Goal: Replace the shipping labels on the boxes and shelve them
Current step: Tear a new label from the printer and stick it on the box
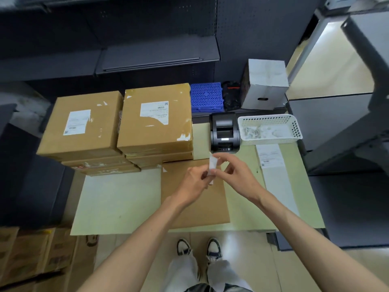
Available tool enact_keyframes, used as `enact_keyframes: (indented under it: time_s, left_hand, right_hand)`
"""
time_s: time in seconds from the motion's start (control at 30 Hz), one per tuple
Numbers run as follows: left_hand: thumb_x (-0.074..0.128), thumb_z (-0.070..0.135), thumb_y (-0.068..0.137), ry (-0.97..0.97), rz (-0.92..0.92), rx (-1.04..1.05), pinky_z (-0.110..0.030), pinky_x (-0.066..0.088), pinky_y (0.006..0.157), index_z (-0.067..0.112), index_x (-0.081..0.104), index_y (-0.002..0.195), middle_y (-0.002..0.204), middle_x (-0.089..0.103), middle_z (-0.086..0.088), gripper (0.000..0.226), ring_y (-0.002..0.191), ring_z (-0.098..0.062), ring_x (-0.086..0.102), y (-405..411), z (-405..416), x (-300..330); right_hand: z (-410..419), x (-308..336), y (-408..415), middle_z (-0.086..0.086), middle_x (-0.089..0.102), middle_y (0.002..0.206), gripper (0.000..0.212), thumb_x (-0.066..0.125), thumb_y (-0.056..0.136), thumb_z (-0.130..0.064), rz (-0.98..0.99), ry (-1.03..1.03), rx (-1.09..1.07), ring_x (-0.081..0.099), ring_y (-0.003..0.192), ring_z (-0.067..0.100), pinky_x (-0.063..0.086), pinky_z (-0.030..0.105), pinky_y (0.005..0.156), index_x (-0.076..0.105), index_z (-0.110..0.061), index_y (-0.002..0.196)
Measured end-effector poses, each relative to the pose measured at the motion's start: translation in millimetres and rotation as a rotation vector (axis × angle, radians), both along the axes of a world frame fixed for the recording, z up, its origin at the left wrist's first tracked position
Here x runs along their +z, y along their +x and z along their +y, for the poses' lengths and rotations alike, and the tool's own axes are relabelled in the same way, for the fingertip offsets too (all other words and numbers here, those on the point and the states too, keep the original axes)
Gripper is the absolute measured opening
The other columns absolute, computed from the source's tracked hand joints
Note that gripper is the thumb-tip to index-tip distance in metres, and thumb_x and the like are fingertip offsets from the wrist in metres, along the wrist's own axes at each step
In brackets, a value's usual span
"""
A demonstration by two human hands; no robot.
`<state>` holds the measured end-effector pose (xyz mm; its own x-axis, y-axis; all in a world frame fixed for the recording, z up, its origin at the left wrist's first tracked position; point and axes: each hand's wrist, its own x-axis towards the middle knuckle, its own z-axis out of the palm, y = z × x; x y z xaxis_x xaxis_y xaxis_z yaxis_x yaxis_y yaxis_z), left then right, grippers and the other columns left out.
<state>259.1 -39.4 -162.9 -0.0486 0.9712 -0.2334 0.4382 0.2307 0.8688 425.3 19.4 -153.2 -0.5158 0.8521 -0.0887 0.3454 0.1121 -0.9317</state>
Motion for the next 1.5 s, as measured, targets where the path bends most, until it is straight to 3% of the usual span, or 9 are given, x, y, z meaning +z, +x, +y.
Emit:
enact_keyframes:
  time_s: [0.13,0.23,0.4,0.7,1.0,1.13,1.3,1.4,1.5]
  left_hand:
    - [0.066,0.015,0.097,0.044,0.006,0.093,-0.026,0.045,0.055,0.007,0.076,0.079,0.055,0.059,0.01,0.021,0.051,-0.002,0.053,8,9,1]
    - [0.073,0.021,0.093,0.063,-0.072,0.193,-0.029,0.049,0.056,0.012,0.075,0.088,0.065,0.067,-0.007,0.011,0.054,-0.007,0.056,15,17,11]
    - [0.078,0.027,0.088,-0.011,-0.229,0.139,-0.027,0.053,0.063,0.018,0.063,0.134,0.084,0.068,-0.013,0.05,0.063,-0.011,0.057,14,33,21]
    - [0.082,0.017,0.083,-0.12,-0.507,-0.022,-0.024,0.049,0.064,0.01,0.07,0.125,0.106,0.071,-0.024,0.044,0.073,-0.014,0.057,14,55,33]
    - [0.075,0.016,0.091,-0.086,-0.473,0.045,-0.026,0.048,0.061,0.011,0.078,0.103,0.077,0.07,-0.013,0.014,0.065,-0.014,0.055,11,63,18]
    - [0.077,0.015,0.089,-0.095,-0.512,0.143,-0.028,0.053,0.063,0.007,0.076,0.099,0.076,0.072,-0.005,0.013,0.063,-0.015,0.059,11,67,15]
    - [0.075,0.016,0.091,-0.11,-0.549,0.073,-0.035,0.057,0.07,0.022,0.067,0.125,0.093,0.069,-0.007,0.036,0.073,-0.017,0.063,11,77,12]
    - [0.073,0.024,0.093,-0.052,-0.467,-0.006,-0.032,0.056,0.073,0.04,0.076,0.104,0.108,0.071,-0.006,0.02,0.08,-0.009,0.064,10,82,11]
    - [0.073,0.022,0.093,-0.052,-0.48,-0.04,-0.031,0.054,0.073,0.024,0.076,0.103,0.104,0.075,-0.004,0.011,0.087,-0.011,0.066,14,88,11]
  right_hand:
    - [7,1,0,-0.008,0.054,0.072,0.015,0.071,0.088,-0.029,-0.04,-0.036,-0.079,0.041,0.058,0.004,0.036,0.022,0.058,0.066,-0.015,0.085]
    - [16,4,1,-0.006,0.052,0.058,0.022,0.07,0.089,-0.028,-0.017,-0.099,-0.215,0.045,0.056,0.011,0.036,0.022,0.053,0.065,-0.012,0.076]
    - [28,3,11,0.003,0.041,0.054,0.031,0.062,0.095,-0.026,0.229,-0.535,-0.252,0.037,0.048,0.014,0.04,0.029,0.057,0.069,-0.004,0.074]
    - [39,9,14,-0.004,0.029,0.057,0.022,0.057,0.092,-0.019,0.629,-1.173,-0.192,0.026,0.039,0.004,0.03,0.017,0.044,0.062,-0.002,0.105]
    - [38,11,13,0.006,0.058,0.066,0.024,0.067,0.091,-0.027,0.127,-0.416,-0.525,0.046,0.047,0.017,0.042,0.031,0.056,0.067,-0.005,0.08]
    - [32,18,11,0.0,0.07,0.079,0.011,0.066,0.09,-0.032,-0.007,-0.206,-0.392,0.053,0.062,0.013,0.044,0.028,0.063,0.076,-0.025,0.091]
    - [32,20,9,0.0,0.061,0.062,0.011,0.067,0.092,-0.022,0.016,-0.182,-0.424,0.053,0.06,0.006,0.038,0.017,0.057,0.077,-0.019,0.089]
    - [34,18,12,0.007,0.063,0.064,0.02,0.068,0.092,-0.021,0.068,-0.264,-0.436,0.052,0.06,0.012,0.041,0.023,0.061,0.075,-0.008,0.079]
    - [41,15,19,0.011,0.068,0.072,0.019,0.069,0.089,-0.014,0.203,-0.436,-0.486,0.055,0.061,0.022,0.05,0.033,0.069,0.074,-0.001,0.077]
